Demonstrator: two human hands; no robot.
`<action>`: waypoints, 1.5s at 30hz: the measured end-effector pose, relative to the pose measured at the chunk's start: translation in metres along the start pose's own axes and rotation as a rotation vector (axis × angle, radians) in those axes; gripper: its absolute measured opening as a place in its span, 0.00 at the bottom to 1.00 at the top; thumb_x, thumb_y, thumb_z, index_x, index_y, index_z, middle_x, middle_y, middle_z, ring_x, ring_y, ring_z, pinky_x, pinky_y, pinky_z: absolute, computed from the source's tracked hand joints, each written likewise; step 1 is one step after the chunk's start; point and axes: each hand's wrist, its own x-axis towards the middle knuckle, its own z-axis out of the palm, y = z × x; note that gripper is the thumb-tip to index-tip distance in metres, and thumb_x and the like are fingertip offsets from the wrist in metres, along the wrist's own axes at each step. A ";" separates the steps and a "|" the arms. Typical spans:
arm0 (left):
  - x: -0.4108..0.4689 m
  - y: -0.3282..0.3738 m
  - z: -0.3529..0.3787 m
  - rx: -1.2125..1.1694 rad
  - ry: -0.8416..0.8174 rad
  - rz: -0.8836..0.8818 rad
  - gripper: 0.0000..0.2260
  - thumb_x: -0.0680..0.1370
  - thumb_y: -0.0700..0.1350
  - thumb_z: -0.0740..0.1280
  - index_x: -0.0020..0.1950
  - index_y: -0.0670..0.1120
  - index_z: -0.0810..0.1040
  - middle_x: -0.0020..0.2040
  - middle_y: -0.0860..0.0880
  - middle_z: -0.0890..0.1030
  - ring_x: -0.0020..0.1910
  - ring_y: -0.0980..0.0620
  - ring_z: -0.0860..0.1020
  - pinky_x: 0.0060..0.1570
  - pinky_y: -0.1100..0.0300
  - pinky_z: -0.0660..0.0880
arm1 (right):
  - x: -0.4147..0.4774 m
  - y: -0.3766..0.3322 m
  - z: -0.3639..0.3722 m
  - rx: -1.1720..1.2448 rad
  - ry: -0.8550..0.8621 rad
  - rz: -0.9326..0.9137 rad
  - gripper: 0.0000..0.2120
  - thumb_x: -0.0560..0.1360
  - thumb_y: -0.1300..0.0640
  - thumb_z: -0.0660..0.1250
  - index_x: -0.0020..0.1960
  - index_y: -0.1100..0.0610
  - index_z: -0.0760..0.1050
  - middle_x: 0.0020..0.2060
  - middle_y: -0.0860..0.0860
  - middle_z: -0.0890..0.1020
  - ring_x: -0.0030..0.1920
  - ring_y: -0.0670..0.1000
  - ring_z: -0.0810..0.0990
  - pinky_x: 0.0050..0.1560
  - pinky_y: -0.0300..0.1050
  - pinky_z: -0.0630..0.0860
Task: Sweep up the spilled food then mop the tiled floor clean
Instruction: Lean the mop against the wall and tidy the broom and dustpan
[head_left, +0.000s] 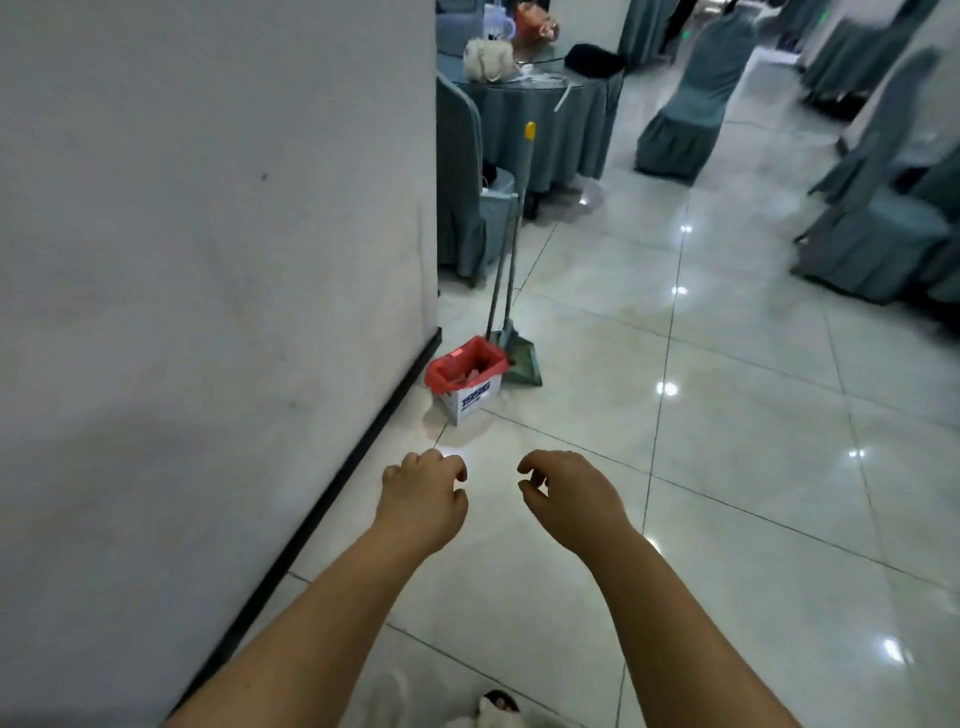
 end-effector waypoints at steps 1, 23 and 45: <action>0.018 0.010 -0.002 -0.005 0.011 -0.001 0.12 0.77 0.50 0.60 0.59 0.54 0.75 0.56 0.53 0.76 0.56 0.50 0.73 0.54 0.54 0.68 | 0.012 0.014 -0.004 0.005 -0.005 0.019 0.12 0.78 0.51 0.62 0.60 0.48 0.76 0.50 0.43 0.81 0.56 0.45 0.73 0.46 0.40 0.71; 0.475 -0.002 -0.051 0.049 -0.020 0.073 0.08 0.78 0.53 0.61 0.53 0.53 0.76 0.48 0.53 0.76 0.49 0.51 0.74 0.51 0.53 0.72 | 0.430 0.079 -0.085 0.074 0.092 0.146 0.11 0.79 0.55 0.61 0.57 0.53 0.78 0.50 0.50 0.82 0.51 0.51 0.77 0.46 0.44 0.76; 0.886 0.003 -0.048 -0.010 0.043 -0.090 0.11 0.76 0.48 0.65 0.58 0.51 0.77 0.57 0.50 0.76 0.59 0.47 0.71 0.57 0.52 0.69 | 0.849 0.222 -0.107 0.291 -0.147 0.267 0.11 0.76 0.55 0.63 0.57 0.50 0.78 0.51 0.50 0.81 0.49 0.52 0.79 0.47 0.46 0.77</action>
